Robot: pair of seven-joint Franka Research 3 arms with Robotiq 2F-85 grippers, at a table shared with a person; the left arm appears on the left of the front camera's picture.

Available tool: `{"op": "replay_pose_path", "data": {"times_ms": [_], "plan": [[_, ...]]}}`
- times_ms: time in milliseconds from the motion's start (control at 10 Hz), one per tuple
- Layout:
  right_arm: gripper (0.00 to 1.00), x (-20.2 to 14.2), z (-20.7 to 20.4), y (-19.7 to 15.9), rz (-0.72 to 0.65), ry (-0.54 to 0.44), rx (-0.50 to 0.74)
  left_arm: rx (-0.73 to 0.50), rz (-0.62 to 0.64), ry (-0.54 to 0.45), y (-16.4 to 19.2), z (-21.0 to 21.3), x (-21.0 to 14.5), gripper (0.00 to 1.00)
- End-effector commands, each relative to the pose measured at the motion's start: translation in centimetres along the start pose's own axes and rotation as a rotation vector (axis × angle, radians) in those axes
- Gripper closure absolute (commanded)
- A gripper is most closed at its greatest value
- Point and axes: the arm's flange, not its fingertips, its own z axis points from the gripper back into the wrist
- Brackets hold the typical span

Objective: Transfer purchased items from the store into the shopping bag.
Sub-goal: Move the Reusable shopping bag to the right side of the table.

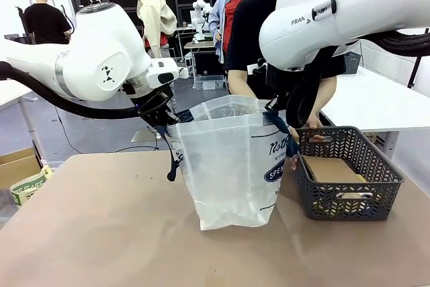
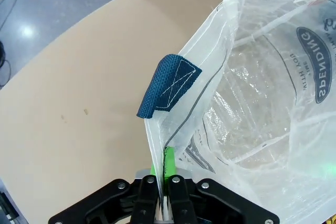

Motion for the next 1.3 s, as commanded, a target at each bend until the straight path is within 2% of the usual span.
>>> {"op": "replay_pose_path", "data": {"times_ms": [0, 1200], "plan": [[1.00, 0.06, -0.01, 0.02, 0.001, 0.010, 0.003, 0.016, 0.012, 0.002, -0.04, -0.11, -0.09, 1.00], [1.00, 0.06, -0.01, 0.02, 0.001, 0.010, 0.003, 0.016, 0.012, 0.002, -0.04, -0.11, -0.09, 1.00]]}}
